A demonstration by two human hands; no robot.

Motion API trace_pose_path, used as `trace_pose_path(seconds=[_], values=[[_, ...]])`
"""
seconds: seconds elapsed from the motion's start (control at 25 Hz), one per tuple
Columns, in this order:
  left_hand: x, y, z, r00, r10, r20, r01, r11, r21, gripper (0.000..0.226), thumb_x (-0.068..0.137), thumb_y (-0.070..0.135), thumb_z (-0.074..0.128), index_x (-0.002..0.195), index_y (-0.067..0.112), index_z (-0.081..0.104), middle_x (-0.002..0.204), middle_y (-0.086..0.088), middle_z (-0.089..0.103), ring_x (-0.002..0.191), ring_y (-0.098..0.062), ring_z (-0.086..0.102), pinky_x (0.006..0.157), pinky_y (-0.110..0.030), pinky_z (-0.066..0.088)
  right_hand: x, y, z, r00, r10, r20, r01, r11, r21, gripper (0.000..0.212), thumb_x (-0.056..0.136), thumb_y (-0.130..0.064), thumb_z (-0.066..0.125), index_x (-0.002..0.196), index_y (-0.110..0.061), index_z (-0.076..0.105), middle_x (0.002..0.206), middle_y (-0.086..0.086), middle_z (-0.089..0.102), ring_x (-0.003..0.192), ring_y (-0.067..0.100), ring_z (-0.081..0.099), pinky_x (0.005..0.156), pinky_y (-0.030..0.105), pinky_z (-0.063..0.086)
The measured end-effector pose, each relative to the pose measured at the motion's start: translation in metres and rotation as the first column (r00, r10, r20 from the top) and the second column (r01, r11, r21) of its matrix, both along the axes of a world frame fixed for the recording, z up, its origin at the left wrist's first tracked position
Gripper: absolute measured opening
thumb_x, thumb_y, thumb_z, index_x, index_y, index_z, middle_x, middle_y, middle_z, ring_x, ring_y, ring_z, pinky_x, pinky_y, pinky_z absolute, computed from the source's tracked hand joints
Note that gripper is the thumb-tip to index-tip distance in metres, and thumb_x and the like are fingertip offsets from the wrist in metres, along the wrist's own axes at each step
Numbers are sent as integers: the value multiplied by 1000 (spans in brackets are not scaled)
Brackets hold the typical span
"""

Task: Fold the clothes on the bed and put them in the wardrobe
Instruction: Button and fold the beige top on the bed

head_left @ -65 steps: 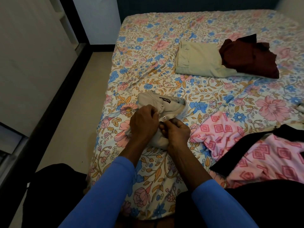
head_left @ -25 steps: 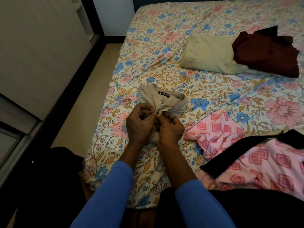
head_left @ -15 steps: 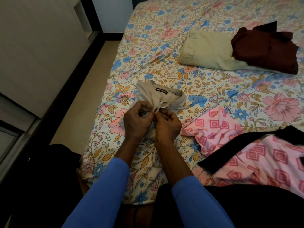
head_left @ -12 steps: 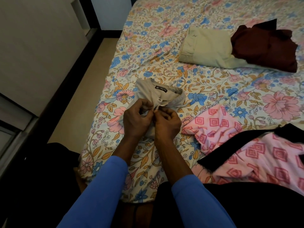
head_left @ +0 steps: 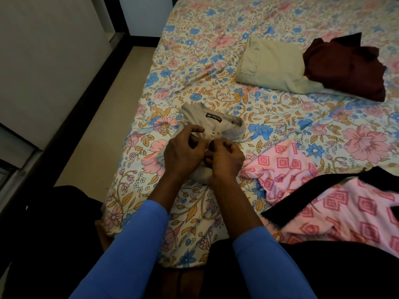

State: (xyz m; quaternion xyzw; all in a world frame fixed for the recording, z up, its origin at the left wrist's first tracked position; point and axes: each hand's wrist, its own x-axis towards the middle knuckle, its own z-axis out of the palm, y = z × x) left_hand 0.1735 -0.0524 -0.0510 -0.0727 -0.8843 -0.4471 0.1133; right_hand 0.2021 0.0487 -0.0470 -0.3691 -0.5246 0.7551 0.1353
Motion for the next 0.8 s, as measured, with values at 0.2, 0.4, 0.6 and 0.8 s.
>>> trace_pose_path(seconds=[0.2, 0.4, 0.6, 0.8], values=[[-19, 30, 15, 967, 179, 180, -142, 969, -202, 43, 83, 71, 66, 97, 31, 75, 91, 13, 73, 86, -10, 66, 78, -32, 54, 0, 4, -2, 999, -31, 13, 32, 989, -147, 6, 94, -18, 74, 90, -14, 72, 92, 9, 78, 86, 28, 77, 64, 36, 64], [-20, 32, 8, 956, 153, 248, -148, 988, -42, 24, 87, 56, 71, 91, 33, 77, 81, 16, 73, 80, -3, 68, 75, -31, 57, -3, 5, -6, 999, -21, -45, 12, 984, -180, 10, 92, -19, 77, 100, -14, 74, 97, 9, 78, 89, 31, 77, 66, 39, 65], [-5, 29, 1, 988, 139, 73, -145, 985, 91, 22, 88, 48, 75, 100, 30, 75, 87, 15, 73, 80, 3, 67, 68, -24, 54, -5, 5, -8, 997, -40, -66, 25, 977, -210, 9, 90, -15, 79, 99, -13, 76, 97, 9, 79, 91, 30, 77, 74, 47, 65], [3, 29, -5, 988, 144, -55, -140, 987, 83, 13, 86, 37, 74, 98, 31, 73, 92, 12, 71, 82, -4, 65, 68, -22, 51, -4, 6, -8, 995, -52, -82, 26, 955, -295, 11, 89, -9, 78, 100, -8, 77, 97, 13, 79, 92, 32, 77, 79, 48, 64]])
